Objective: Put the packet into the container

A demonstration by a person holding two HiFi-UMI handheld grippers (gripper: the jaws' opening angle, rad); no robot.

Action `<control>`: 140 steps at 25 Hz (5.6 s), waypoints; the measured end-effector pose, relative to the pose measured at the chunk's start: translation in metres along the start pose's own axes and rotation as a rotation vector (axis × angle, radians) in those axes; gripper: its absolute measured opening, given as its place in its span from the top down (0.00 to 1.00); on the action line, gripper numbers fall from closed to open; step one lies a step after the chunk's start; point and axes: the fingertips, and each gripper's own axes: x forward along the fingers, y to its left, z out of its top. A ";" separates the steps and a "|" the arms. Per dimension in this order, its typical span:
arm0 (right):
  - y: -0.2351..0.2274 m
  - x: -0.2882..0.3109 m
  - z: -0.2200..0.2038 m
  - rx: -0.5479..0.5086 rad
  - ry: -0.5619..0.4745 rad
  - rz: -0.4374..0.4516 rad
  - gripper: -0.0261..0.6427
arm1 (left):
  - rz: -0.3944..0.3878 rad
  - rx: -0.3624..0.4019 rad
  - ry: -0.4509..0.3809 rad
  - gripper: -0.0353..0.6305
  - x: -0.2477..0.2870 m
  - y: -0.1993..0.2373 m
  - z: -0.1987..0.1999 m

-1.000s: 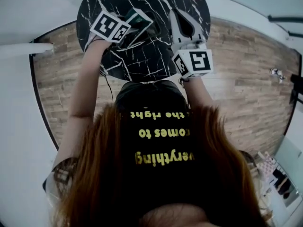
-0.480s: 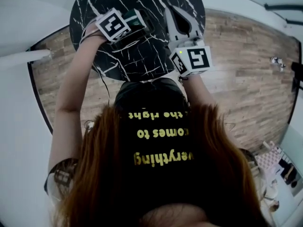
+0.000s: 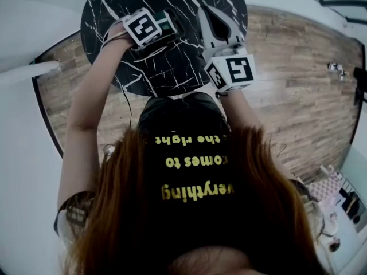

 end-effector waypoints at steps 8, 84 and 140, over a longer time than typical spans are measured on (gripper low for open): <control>-0.008 -0.010 -0.004 0.002 0.011 -0.027 0.93 | -0.030 -0.044 0.014 0.53 0.038 -0.002 -0.004; 0.026 -0.004 -0.009 -0.011 0.022 0.082 0.93 | 0.223 -0.263 -0.486 0.95 -0.058 0.020 0.026; 0.076 0.002 -0.009 -0.074 0.023 0.194 0.94 | 0.511 -0.293 -1.410 0.95 -0.237 -0.060 0.042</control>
